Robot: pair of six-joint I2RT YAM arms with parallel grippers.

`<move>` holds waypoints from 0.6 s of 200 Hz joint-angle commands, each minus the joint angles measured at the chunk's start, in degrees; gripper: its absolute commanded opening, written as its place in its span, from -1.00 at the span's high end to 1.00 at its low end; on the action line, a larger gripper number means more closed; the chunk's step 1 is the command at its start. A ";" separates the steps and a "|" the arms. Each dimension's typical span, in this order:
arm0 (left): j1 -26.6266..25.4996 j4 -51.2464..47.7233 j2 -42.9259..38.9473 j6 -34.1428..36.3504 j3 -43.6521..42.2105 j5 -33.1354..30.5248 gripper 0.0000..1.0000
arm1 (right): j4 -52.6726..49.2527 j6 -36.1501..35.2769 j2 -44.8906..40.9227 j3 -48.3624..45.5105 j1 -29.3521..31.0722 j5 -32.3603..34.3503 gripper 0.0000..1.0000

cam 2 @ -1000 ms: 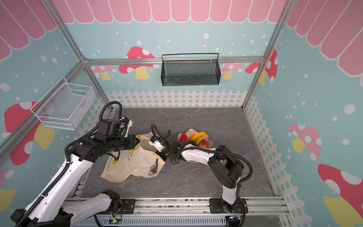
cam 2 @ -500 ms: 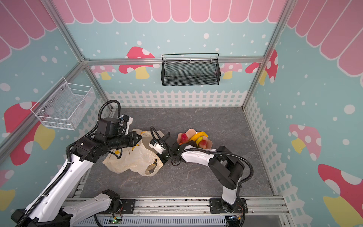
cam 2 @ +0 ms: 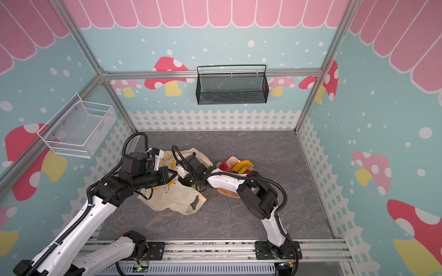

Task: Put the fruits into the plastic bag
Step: 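Insert the mango into the bag held by the left gripper and release it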

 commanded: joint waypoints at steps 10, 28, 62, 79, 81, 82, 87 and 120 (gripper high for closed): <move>-0.24 7.71 -1.24 -4.51 -3.26 0.74 1.00 | 1.04 2.16 3.86 3.44 -0.30 -6.32 0.63; -0.22 9.78 -1.15 -4.77 -4.31 0.43 1.00 | 2.53 3.03 5.16 3.59 -0.32 -9.54 0.60; -0.22 11.97 -1.62 -4.47 -5.80 -0.21 1.00 | 5.64 5.17 6.98 2.74 -0.31 -17.74 0.57; -0.22 12.37 -2.45 -3.78 -6.47 -0.60 1.00 | 6.09 5.20 7.54 2.19 -0.30 -21.54 0.57; -0.22 12.39 -2.50 -3.69 -6.56 -0.59 1.00 | 6.05 5.16 7.65 2.17 -0.37 -22.03 0.57; -0.22 12.35 -2.57 -3.67 -6.59 -0.59 1.00 | 6.04 5.14 7.68 2.10 -0.38 -22.25 0.57; -0.22 12.39 -2.78 -3.35 -6.81 -0.66 1.00 | 5.95 4.91 7.67 1.82 -0.31 -23.43 0.57; -0.22 12.39 -5.11 -1.67 -8.73 -0.60 1.00 | 3.73 2.39 7.61 0.65 -0.31 -32.49 0.55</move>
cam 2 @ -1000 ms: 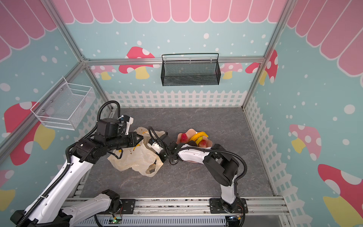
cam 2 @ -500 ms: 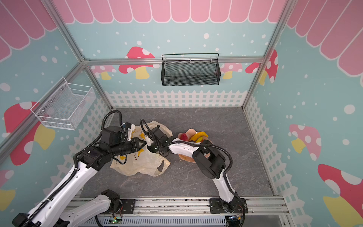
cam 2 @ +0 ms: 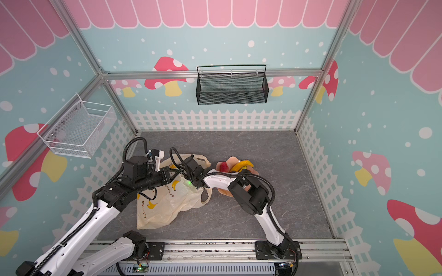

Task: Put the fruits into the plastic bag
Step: 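Insert the mango into the bag held by the left gripper and release it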

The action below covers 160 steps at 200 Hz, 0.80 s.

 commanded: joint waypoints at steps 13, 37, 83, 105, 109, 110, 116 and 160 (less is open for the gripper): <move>-0.24 1.85 -3.60 0.96 -2.64 -0.85 1.00 | -2.04 -3.16 1.42 -1.40 -0.03 -13.93 0.54; -0.27 3.93 -5.86 0.07 -5.31 -0.87 1.00 | -4.33 -4.50 2.35 -1.05 0.07 -18.30 0.43; -0.20 5.24 -7.54 -0.44 -7.62 -1.17 1.00 | -12.47 -8.76 4.73 2.85 0.22 -23.29 0.03; -0.20 5.38 -8.03 -0.40 -7.97 -1.36 1.00 | -15.27 -10.84 4.65 3.11 0.33 -24.76 -0.26; -0.20 5.38 -8.12 -0.43 -8.04 -1.26 1.00 | -15.56 -11.09 4.49 3.11 0.29 -24.80 -0.28; -0.20 5.41 -8.12 -0.39 -8.05 -1.23 1.00 | -15.66 -11.12 4.46 3.11 0.27 -24.81 -0.28; -0.17 5.42 -8.20 -0.35 -8.13 -1.28 1.00 | -15.96 -11.39 4.27 3.19 0.30 -24.77 -0.32; -0.20 5.99 -9.19 -0.50 -8.68 -1.70 1.00 | -21.55 -13.67 4.19 5.74 0.33 -23.08 -0.47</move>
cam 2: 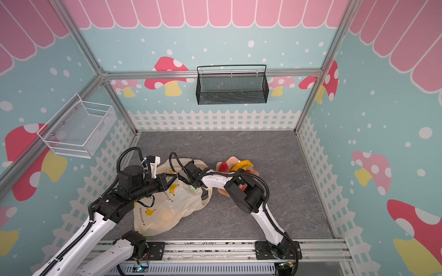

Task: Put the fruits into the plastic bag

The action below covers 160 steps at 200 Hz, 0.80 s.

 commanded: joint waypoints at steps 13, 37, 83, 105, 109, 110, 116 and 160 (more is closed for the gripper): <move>-0.19 2.06 -1.29 -0.46 -0.91 -1.16 1.00 | -5.68 -4.27 0.04 2.16 0.11 -0.45 -0.47; -0.21 1.99 -1.54 -0.17 -0.81 -1.18 1.00 | -7.27 -3.90 -0.75 2.40 -0.27 3.40 -0.48; -0.20 4.05 -0.45 0.19 0.30 -0.65 1.00 | -7.30 -0.28 -5.09 0.75 -2.18 11.68 -0.48; -0.23 5.96 0.99 0.25 1.91 -0.25 1.00 | -7.24 1.18 -8.06 -1.23 -2.96 15.23 -0.47; -0.21 6.36 1.24 0.26 2.31 -0.11 1.00 | -7.32 1.37 -8.51 -1.53 -3.06 15.68 -0.46; -0.25 6.46 1.28 0.26 2.46 -0.04 1.00 | -7.30 1.45 -8.63 -1.62 -3.11 15.83 -0.46; -0.16 6.86 1.80 0.43 3.21 0.04 1.00 | -7.23 1.81 -9.48 -2.21 -3.46 16.64 -0.46; -0.20 9.73 5.22 1.91 8.98 1.08 1.00 | -10.84 2.49 -15.51 -1.65 -6.00 24.77 -0.42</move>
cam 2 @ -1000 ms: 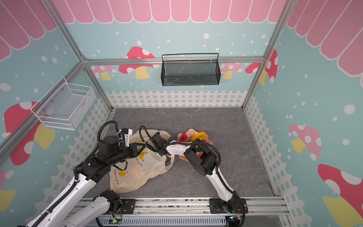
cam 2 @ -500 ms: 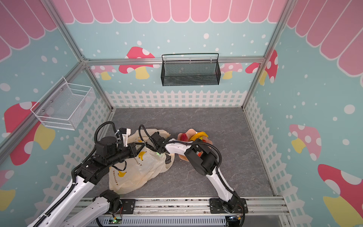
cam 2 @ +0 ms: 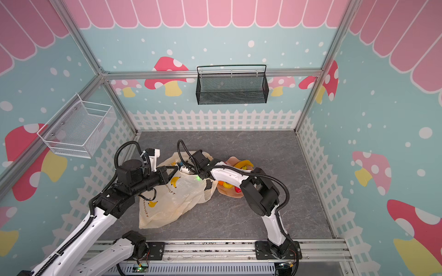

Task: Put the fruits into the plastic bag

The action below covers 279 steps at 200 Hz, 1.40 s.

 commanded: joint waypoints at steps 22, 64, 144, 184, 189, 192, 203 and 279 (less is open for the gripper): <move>-1.61 5.18 2.51 2.38 6.06 1.87 1.00 | -6.19 1.18 -5.40 2.05 -2.58 11.28 -0.42; -1.52 4.65 2.29 2.73 3.81 -0.03 1.00 | -10.54 1.93 -8.51 4.90 -3.68 18.08 -0.46; -1.12 -6.00 -2.42 4.72 2.31 -5.60 1.00 | -13.11 1.49 -12.27 2.31 -5.21 21.84 -0.52; -1.16 -6.05 -4.19 3.97 0.65 -4.59 1.00 | -11.54 2.58 -15.94 -1.34 -5.63 25.20 -0.52; -1.17 -6.06 -4.19 4.21 0.56 -4.42 1.00 | -11.36 2.84 -16.36 -1.67 -5.76 25.49 -0.52; -1.17 -6.11 -4.08 4.24 0.55 -4.34 1.00 | -11.29 2.97 -16.58 -1.85 -5.84 25.79 -0.52; -1.18 -6.07 -3.89 4.46 0.65 -3.87 1.00 | -10.88 3.57 -17.51 -2.30 -6.11 26.74 -0.52; -1.98 -4.78 -3.16 0.69 2.26 -2.63 0.84 | -8.21 5.98 -20.83 -6.21 -6.68 24.26 -0.53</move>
